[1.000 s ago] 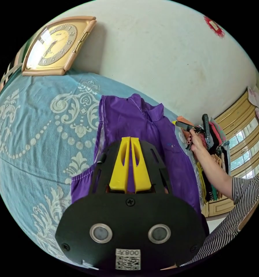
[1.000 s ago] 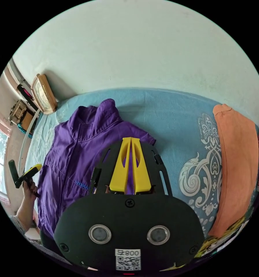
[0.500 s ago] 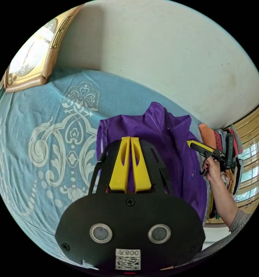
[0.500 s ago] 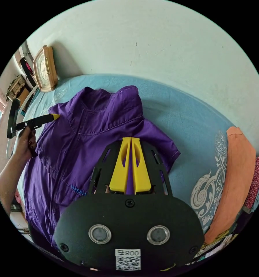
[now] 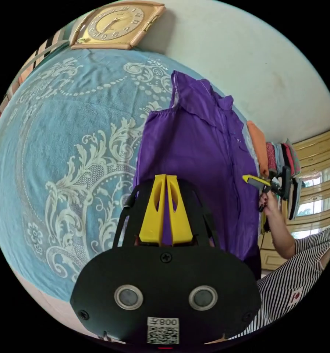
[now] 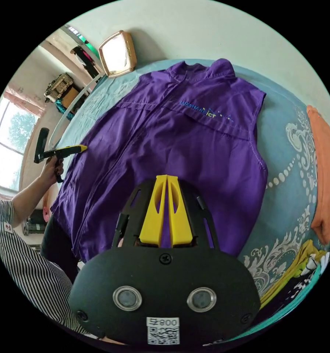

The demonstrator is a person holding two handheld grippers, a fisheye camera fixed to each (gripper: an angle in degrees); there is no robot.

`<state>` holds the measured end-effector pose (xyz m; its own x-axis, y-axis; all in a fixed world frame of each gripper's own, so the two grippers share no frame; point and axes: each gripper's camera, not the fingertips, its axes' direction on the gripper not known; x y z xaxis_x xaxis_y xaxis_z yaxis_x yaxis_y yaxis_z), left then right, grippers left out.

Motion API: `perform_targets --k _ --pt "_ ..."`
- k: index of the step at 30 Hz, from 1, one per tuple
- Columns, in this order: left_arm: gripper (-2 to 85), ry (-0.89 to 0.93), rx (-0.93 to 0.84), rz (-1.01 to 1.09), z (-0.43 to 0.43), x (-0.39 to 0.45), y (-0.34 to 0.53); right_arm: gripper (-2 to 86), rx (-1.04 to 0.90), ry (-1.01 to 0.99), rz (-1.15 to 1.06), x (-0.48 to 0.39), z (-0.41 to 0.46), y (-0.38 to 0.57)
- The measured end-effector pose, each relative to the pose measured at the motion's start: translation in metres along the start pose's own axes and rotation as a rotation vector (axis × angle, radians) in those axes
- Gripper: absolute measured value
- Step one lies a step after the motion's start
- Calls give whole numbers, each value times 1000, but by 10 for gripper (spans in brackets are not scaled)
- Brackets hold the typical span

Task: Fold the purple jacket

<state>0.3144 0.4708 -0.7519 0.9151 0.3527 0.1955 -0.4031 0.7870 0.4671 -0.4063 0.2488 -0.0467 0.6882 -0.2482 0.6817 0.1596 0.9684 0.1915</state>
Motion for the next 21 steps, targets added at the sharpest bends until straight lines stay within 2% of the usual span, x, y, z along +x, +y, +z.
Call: perform_targets --k 2,5,8,11,16,21 --pt "3 -56 -4 0 -11 0 10 1 32 -76 65 13 -5 3" --pt "5 54 35 22 -45 -4 42 1 87 -174 127 18 -31 7" --pt "12 75 44 -5 -75 -21 92 1 93 -151 113 8 -60 33" --pt "29 33 17 -118 -93 -49 153 1 85 -184 164 8 -76 83" --pt "74 167 -19 -292 -101 -93 247 3 19 -253 370 20 -81 199" --pt "104 271 -77 -345 -92 -115 292 11 27 -272 520 29 -92 282"
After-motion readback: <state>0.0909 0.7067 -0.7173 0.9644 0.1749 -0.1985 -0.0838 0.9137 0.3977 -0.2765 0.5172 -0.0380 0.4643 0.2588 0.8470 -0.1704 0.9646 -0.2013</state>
